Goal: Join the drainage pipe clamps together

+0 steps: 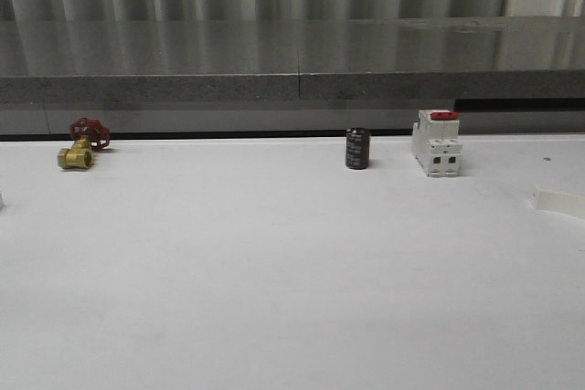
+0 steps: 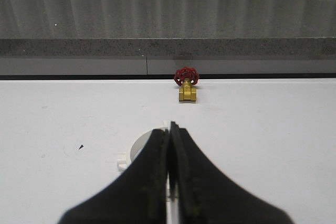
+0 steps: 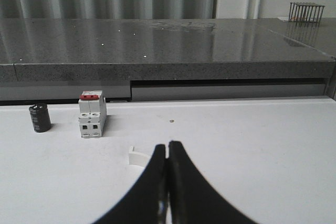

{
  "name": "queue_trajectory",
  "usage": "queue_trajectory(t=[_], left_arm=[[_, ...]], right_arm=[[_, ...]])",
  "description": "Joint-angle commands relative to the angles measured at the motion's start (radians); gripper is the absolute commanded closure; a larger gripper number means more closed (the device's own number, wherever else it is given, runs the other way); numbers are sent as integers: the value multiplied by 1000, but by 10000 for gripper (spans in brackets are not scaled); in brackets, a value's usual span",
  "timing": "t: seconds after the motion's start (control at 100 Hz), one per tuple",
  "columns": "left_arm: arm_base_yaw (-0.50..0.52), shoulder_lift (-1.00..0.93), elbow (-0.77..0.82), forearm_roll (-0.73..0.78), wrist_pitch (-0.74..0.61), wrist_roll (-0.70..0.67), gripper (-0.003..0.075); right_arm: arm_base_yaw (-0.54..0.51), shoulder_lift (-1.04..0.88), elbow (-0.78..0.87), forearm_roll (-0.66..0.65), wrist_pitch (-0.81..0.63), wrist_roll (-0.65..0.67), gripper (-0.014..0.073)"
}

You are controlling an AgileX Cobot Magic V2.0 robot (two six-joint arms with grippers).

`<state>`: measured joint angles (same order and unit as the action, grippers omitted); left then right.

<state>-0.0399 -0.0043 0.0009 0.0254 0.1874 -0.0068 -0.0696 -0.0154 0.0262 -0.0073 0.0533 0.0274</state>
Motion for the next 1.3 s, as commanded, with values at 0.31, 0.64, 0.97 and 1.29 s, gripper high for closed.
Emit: queue_trajectory(t=[0.31,0.64,0.97,1.29], left_arm=[[-3,-28,45,2,-82,-10,741],[-3,-28,45,2,-108,-10,741],[-3,-5,-64,33,4,-10,741],[-3,274,-324,47,209,-10,741]], right_arm=[[-4,-14,-16,-3,-87,1,660],[-4,-14,-16,-3,-87,1,660],[-4,-14,-16,-3,-87,1,660],[-4,-14,-16,-3,-87,1,660]])
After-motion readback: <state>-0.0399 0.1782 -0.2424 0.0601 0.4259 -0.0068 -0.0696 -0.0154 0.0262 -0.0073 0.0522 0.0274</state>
